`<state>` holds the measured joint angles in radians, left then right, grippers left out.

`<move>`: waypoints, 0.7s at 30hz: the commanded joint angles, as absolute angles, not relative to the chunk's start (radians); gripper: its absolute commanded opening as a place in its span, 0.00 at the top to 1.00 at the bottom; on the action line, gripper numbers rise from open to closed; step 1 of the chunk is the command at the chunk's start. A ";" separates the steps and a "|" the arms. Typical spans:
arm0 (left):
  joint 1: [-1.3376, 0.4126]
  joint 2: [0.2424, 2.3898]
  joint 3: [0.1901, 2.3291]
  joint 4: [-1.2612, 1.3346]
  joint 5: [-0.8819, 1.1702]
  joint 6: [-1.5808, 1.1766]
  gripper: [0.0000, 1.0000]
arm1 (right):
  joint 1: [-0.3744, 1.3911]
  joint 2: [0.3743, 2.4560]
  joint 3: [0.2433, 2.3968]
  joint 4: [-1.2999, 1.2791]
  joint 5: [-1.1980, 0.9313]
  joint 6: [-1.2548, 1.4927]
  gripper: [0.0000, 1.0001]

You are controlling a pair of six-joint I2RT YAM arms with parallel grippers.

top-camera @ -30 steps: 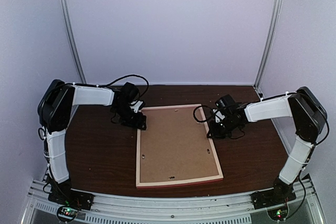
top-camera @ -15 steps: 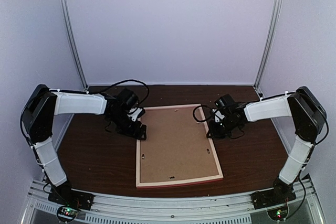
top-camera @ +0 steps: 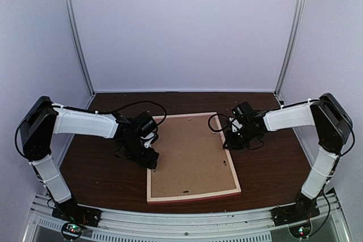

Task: Put the photo into the frame
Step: Press the fastener onto the backboard.

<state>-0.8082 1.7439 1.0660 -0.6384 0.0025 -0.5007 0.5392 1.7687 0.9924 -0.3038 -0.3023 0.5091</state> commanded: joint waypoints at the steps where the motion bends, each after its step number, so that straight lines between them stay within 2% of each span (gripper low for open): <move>1: -0.816 1.740 1.050 -0.613 -0.011 -0.535 0.20 | 0.552 1.794 0.986 -0.282 -0.341 0.509 0.85; 17: -0.830 1.771 1.044 -0.570 0.048 -0.573 0.21 | 0.552 1.802 0.976 -0.267 -0.348 0.511 0.85; 21: -0.831 1.765 1.029 -0.570 0.042 -0.582 0.25 | 0.553 1.804 0.973 -0.266 -0.348 0.509 0.85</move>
<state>-0.8242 1.7599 1.0523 -0.5930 0.0410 -0.5613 0.5392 1.7687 0.9909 -0.3016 -0.3035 0.5091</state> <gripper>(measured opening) 0.768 0.149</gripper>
